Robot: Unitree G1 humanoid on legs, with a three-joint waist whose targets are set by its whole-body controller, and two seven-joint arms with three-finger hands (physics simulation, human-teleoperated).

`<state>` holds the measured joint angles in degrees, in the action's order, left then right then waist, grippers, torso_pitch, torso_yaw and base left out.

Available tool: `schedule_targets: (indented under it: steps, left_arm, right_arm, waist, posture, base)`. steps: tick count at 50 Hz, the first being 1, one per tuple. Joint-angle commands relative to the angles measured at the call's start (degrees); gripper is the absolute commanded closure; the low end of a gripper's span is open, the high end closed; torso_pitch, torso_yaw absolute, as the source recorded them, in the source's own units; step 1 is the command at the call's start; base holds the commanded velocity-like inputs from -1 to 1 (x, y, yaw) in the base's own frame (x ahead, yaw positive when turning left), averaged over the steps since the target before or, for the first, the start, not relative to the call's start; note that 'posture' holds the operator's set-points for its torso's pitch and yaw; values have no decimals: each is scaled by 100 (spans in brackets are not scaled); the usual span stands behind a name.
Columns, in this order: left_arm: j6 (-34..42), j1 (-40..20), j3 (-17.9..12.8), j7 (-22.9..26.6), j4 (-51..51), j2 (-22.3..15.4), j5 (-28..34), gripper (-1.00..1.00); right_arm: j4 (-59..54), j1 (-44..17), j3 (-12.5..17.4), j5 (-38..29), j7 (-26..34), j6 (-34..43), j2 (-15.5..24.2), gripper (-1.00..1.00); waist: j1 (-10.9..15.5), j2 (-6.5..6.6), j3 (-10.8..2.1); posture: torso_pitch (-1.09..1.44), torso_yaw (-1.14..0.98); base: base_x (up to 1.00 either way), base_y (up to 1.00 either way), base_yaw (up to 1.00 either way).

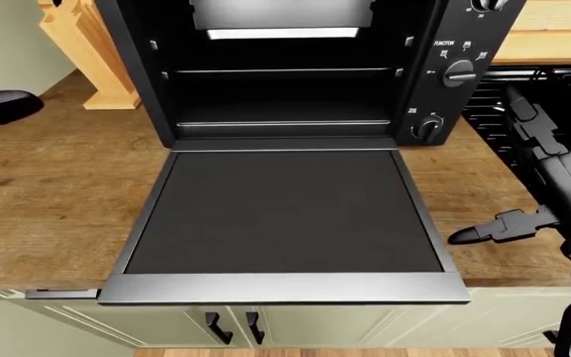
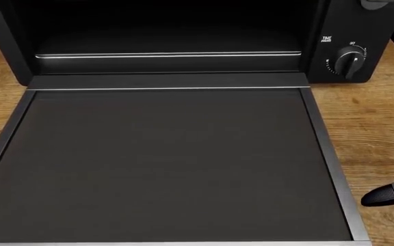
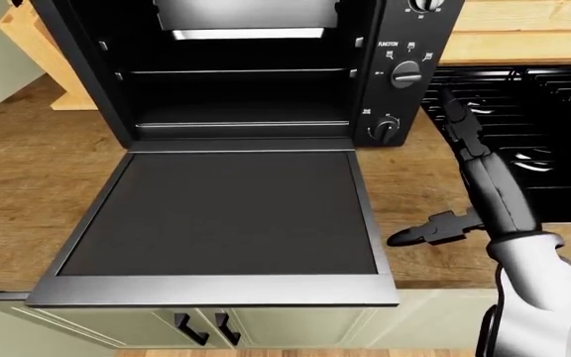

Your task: Close the toaster oven door.

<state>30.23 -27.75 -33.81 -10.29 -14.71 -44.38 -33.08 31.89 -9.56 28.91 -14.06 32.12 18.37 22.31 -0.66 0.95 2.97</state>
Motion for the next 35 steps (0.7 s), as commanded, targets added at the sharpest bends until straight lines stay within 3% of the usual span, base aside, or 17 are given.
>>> schedule_targets:
  steps: [1, 26, 35]
  left_arm:
    - [-150, -129, -96, -1, -142, -135, 4, -100]
    - [-157, -106, -105, 3, -148, -127, 2, -100]
    - [-146, -88, -121, -6, -173, -128, -12, -100]
  right_arm:
    - [168, -87, 56, -9, -77, -146, 68, -100]
    - [2, 124, -35, -130, -96, -472, -163, -100]
    - [225, 247, -161, 18, -80, -60, -436, -100]
  waist:
    - [-2, 18, -109]
    - [-5, 29, -115]
    - [-5, 33, -122]
  posture:
    - [0, 0]
    - [0, 0]
    - [0, 0]
  base:
    - [0, 0, 0]
    - [0, 0, 0]
    - [0, 0, 0]
